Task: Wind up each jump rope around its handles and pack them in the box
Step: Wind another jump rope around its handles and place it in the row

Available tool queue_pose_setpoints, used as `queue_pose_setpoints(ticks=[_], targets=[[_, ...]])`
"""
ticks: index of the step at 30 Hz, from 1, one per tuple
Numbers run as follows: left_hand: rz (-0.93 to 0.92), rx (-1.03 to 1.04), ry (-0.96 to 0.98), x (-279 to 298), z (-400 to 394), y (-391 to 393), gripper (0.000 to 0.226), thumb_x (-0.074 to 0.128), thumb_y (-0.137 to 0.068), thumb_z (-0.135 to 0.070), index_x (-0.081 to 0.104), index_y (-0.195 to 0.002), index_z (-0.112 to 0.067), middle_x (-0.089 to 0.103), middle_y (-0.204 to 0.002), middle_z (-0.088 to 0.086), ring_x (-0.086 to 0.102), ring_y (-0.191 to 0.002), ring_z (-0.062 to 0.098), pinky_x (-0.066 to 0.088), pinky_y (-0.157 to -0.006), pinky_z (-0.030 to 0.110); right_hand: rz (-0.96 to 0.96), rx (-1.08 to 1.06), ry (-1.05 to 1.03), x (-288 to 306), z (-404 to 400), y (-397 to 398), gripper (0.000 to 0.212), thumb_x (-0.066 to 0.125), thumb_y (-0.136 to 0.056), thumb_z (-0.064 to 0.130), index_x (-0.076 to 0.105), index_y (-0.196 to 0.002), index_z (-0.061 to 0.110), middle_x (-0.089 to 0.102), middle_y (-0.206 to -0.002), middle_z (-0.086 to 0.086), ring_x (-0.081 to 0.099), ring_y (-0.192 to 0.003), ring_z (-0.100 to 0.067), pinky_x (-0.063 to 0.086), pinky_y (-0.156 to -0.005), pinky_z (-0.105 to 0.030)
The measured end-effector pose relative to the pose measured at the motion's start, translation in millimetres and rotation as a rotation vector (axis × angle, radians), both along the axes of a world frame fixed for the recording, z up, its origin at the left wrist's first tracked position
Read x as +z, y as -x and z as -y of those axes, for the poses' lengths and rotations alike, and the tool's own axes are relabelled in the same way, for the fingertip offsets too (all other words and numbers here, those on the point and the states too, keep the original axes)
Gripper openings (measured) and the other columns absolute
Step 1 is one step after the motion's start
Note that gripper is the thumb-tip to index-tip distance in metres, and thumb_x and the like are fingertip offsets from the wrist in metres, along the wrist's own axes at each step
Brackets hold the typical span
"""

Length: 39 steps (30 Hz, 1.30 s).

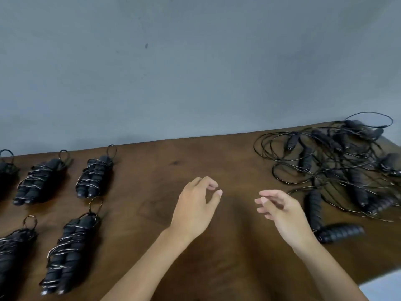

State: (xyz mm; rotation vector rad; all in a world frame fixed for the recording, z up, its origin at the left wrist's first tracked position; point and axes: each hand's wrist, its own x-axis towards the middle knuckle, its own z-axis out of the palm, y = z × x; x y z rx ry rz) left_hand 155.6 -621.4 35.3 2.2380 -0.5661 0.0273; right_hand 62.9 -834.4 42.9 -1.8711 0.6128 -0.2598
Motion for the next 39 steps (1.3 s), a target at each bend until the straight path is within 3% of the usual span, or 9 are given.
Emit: queue_pose_setpoints(ticks=[6,10,16,22,25,29,32,35,39], targets=[[-0.074,-0.158,-0.013,-4.7,90.6,13.5,0.013,0.060,-0.102,-0.040,0.066,-0.108,-0.030,0.063,-0.106,-0.018,0.055,-0.105,0.001,0.043,-0.088,0.019,-0.048,-0.129,0.181,-13.1,94.8,34.3,0.012,0.060,-0.101,0.020,0.069,-0.104,0.026,0.076,-0.091,0.007,0.072,-0.080,-0.008,0.058,-0.085,-0.040],[-0.124,-0.239,-0.050,-9.7,144.2,22.0,0.017,0.060,-0.103,-0.040,0.066,-0.111,-0.027,0.064,-0.110,-0.015,0.057,-0.106,0.002,0.049,-0.093,0.026,-0.090,-0.211,0.245,-20.4,140.8,56.3,0.011,0.059,-0.101,0.020,0.069,-0.105,0.024,0.074,-0.088,0.008,0.069,-0.080,-0.007,0.050,-0.069,-0.026],[-0.225,-0.308,-0.110,-22.2,213.1,29.3,0.020,0.063,-0.101,-0.041,0.064,-0.113,-0.025,0.066,-0.108,-0.013,0.061,-0.103,0.006,0.054,-0.093,0.031,-0.208,-0.286,0.363,-38.8,179.8,77.8,0.012,0.058,-0.102,0.028,0.066,-0.108,0.023,0.072,-0.098,0.001,0.067,-0.091,-0.017,0.051,-0.069,-0.026],[-0.362,-0.298,-0.260,-32.8,266.9,27.2,0.052,0.063,-0.100,-0.048,0.057,-0.142,-0.018,0.070,-0.127,-0.002,0.066,-0.114,0.020,0.053,-0.100,0.035,-0.473,-0.216,0.488,-51.6,185.5,83.6,0.042,0.038,-0.101,0.059,0.052,-0.127,0.029,0.065,-0.089,0.006,0.064,-0.075,-0.013,0.053,-0.058,-0.027],[-0.444,-0.275,-0.293,-37.7,285.0,26.1,0.062,0.067,-0.096,-0.053,0.055,-0.143,-0.015,0.067,-0.131,0.002,0.064,-0.119,0.024,0.051,-0.100,0.036,-0.567,-0.175,0.533,-54.3,185.4,83.9,0.054,0.026,-0.098,0.069,0.041,-0.136,0.033,0.065,-0.093,0.004,0.066,-0.078,-0.017,0.057,-0.061,-0.031],[-0.554,-0.227,-0.281,-46.6,300.6,24.8,0.078,0.077,-0.085,-0.059,0.054,-0.144,-0.014,0.067,-0.131,0.004,0.064,-0.118,0.025,0.052,-0.101,0.039,-0.611,-0.136,0.562,-52.6,187.9,85.0,0.055,0.026,-0.097,0.070,0.039,-0.137,0.036,0.066,-0.101,0.004,0.066,-0.086,-0.018,0.056,-0.066,-0.031],[-0.544,-0.246,-0.321,-46.8,306.4,24.6,0.074,0.082,-0.082,-0.054,0.055,-0.141,-0.018,0.069,-0.124,0.001,0.067,-0.110,0.022,0.054,-0.094,0.034,-0.600,-0.120,0.546,-53.2,191.0,84.2,0.049,0.034,-0.099,0.065,0.037,-0.140,0.037,0.063,-0.115,0.003,0.063,-0.093,-0.017,0.051,-0.067,-0.029],[-0.554,-0.290,-0.307,-42.0,309.0,25.7,0.059,0.079,-0.090,-0.040,0.055,-0.140,-0.018,0.067,-0.112,-0.004,0.066,-0.102,0.019,0.054,-0.092,0.033,-0.470,-0.126,0.502,-55.0,195.8,81.8,0.042,0.044,-0.102,0.054,0.037,-0.140,0.040,0.061,-0.122,0.002,0.054,-0.084,-0.012,0.047,-0.065,-0.024],[-0.680,-0.335,-0.121,-39.1,310.1,31.7,0.048,0.073,-0.096,-0.022,0.055,-0.140,-0.018,0.065,-0.112,-0.002,0.068,-0.109,0.025,0.059,-0.096,0.048,-0.205,-0.084,0.372,-55.2,202.6,74.6,0.041,0.052,-0.103,0.036,0.037,-0.139,0.047,0.057,-0.129,0.000,0.053,-0.091,-0.005,0.048,-0.076,-0.023]])
